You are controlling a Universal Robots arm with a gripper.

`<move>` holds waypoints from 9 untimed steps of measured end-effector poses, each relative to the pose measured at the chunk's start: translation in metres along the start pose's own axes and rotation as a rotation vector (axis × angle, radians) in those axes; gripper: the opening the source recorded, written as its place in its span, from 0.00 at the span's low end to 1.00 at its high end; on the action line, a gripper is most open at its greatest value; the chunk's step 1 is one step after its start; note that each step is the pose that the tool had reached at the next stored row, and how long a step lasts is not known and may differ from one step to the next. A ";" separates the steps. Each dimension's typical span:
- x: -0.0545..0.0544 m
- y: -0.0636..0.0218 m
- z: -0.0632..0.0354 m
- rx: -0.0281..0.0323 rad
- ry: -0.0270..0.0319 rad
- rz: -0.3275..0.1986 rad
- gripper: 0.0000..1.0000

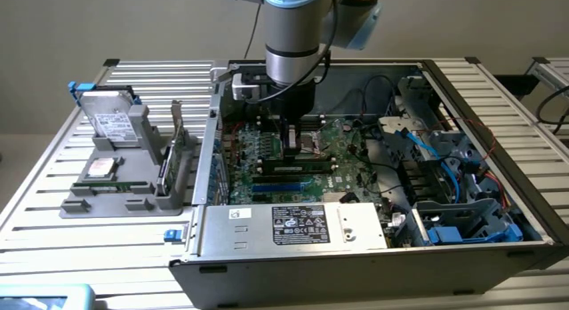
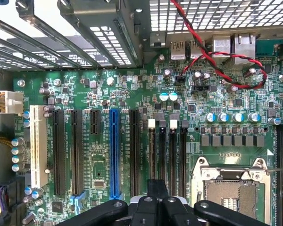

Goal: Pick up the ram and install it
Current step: 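Press down the ram until it locks into place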

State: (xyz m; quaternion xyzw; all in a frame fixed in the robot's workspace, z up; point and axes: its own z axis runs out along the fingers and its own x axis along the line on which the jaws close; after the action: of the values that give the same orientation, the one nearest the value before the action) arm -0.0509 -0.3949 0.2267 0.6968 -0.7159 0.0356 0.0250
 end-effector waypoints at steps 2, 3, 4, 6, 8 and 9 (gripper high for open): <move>0.000 0.0000 0.0003 0.0000 0.0000 0.000 0.11; 0.000 0.0000 0.0004 0.0001 -0.0002 0.000 0.11; 0.000 0.0000 0.0005 0.0001 -0.0002 0.000 0.11; 0.000 0.0000 0.0005 0.0001 -0.0001 0.000 0.11; 0.001 0.0000 0.0006 0.0002 -0.0002 0.000 0.11; 0.001 0.0000 0.0007 0.0001 -0.0002 0.000 0.11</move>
State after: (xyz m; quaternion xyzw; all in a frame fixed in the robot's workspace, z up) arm -0.0509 -0.3960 0.2261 0.6969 -0.7159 0.0356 0.0249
